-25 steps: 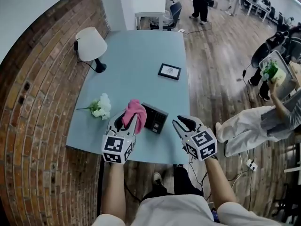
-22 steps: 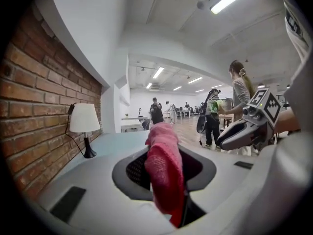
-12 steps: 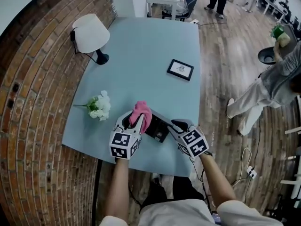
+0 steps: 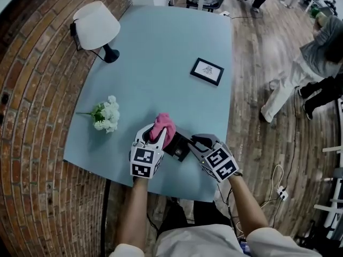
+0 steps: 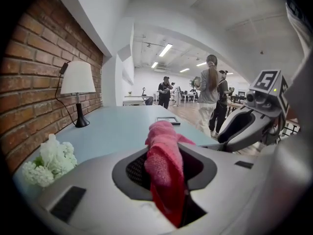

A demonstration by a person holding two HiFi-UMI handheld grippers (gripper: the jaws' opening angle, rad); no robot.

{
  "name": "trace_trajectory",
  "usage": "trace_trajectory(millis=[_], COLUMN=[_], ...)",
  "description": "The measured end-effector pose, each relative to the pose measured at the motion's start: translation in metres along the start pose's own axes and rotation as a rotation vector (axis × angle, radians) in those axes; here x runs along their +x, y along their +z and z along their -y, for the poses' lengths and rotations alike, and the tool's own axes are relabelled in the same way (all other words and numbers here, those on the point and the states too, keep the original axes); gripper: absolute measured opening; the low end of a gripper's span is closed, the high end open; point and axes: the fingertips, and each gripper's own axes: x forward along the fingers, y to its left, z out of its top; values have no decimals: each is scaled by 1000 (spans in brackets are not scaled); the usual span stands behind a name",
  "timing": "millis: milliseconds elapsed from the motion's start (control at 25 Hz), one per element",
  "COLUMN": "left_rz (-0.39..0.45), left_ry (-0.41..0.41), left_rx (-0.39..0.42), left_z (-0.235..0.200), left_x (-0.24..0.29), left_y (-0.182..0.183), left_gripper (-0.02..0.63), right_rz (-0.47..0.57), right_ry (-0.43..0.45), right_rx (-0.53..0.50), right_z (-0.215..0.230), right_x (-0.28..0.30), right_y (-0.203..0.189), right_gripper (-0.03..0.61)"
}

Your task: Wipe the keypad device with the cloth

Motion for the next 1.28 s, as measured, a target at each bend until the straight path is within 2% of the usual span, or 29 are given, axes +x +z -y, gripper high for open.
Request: trace_trajectory(millis=[600,1280], left_rz=[0,-130], left_ry=[20,25], left_rx=[-69,-121], left_z=[-3,-8], left_x=[-3,-23], left_y=[-30,-102], left_gripper=[153,153], right_rz=[26,30], right_ry=[13,3], right_rx=[2,1], right_z=[-1,1], right_x=[0,1], right_y=[1,-2], right_gripper=[121,121])
